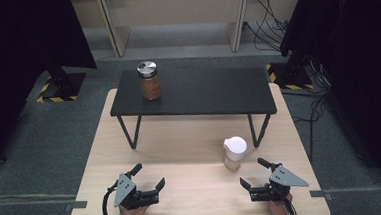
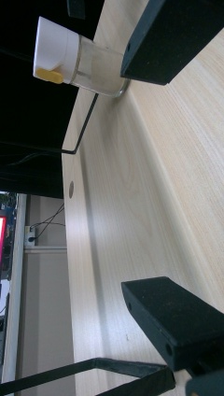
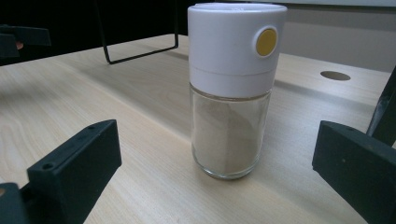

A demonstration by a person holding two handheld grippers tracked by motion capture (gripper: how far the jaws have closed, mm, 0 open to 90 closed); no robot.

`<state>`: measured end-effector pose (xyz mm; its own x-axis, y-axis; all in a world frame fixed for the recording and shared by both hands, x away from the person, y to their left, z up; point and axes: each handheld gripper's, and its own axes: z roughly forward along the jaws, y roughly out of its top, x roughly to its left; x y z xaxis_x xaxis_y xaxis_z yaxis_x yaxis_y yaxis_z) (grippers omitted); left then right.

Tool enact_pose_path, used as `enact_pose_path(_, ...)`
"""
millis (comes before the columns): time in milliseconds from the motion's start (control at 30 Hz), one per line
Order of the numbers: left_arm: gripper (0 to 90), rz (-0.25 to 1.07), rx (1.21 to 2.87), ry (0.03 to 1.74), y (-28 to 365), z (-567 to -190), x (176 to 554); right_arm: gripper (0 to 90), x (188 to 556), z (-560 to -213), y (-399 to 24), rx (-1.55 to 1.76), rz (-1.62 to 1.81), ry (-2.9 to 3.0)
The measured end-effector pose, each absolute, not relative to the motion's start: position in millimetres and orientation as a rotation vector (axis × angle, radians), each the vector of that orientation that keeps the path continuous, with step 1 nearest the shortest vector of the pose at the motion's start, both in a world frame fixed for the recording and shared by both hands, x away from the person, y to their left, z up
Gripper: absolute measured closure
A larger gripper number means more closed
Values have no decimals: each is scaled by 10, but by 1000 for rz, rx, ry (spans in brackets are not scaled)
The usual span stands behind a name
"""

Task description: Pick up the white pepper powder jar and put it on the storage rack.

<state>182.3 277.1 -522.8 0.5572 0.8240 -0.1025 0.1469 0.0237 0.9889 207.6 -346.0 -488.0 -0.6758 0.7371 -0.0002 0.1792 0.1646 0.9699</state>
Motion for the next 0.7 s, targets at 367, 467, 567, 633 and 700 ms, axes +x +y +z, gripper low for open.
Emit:
enact_pose_path(367, 3, 641, 1492, 865, 2776, -5223, 1834, 2, 1980, -4924, -3434, 906, 1536, 1881)
enact_pose_path(467, 3, 640, 1490, 865, 2777, -5224, 1834, 7, 1950, -4929, -3388, 909, 1514, 1857)
enact_pose_path(567, 3, 639, 1492, 865, 2775, -5222, 1835, 7, 1971, -4940, -3400, 909, 1528, 1856)
enact_pose_path(633, 3, 638, 1492, 864, 2776, -5222, 1836, 8, 1992, -4956, -3409, 901, 1549, 1852)
enact_pose_path(700, 3, 638, 1492, 865, 2777, -5223, 1835, 8, 2008, -4970, -3399, 908, 1562, 1840)
